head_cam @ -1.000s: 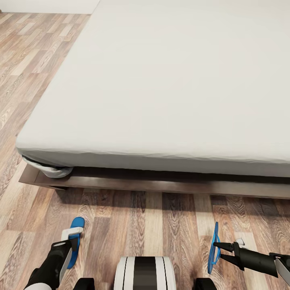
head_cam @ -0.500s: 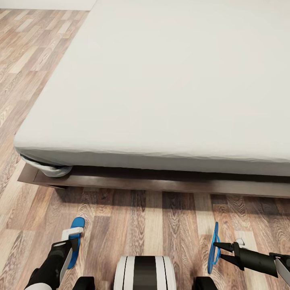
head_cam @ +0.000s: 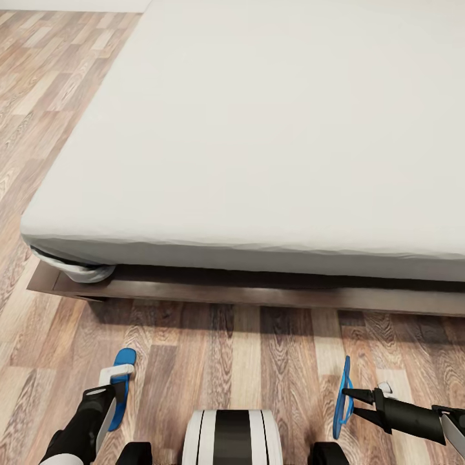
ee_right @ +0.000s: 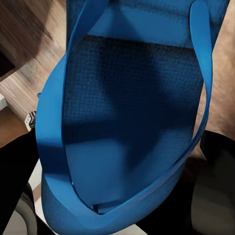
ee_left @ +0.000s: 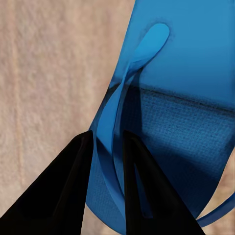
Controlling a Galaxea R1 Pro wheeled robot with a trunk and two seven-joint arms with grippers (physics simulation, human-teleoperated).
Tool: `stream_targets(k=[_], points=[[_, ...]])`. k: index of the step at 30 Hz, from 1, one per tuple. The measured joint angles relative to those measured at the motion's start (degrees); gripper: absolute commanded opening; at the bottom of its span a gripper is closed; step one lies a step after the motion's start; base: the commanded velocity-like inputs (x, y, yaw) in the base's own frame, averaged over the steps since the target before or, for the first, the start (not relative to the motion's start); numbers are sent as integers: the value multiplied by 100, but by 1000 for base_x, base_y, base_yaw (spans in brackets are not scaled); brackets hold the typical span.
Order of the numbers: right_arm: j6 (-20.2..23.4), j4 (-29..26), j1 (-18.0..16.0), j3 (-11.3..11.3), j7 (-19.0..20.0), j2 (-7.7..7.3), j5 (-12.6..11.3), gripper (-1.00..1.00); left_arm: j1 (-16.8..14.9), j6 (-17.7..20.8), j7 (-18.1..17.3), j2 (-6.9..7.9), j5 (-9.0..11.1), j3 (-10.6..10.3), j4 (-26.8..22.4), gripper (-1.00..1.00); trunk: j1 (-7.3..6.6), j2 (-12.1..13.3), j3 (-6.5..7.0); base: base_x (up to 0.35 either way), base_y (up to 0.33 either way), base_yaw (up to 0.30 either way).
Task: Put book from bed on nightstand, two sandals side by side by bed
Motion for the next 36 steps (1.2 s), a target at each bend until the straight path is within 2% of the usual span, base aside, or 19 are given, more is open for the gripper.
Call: stream_targets(k=[21,22,36], points=[[-5,0,0,1,1,0,0,-100,-1,0,0,-5,-7,-8,0,-100,0,0,0,0,0,0],[-5,0,0,0,0,0,0,-100,0,0,3,-5,-9,-8,0,100,0,0,0,0,0,0],[-4,0,0,0,0,0,0,-100,-1,8,36,-11,-57,-23,1,100,0,0,0,0,0,0]])
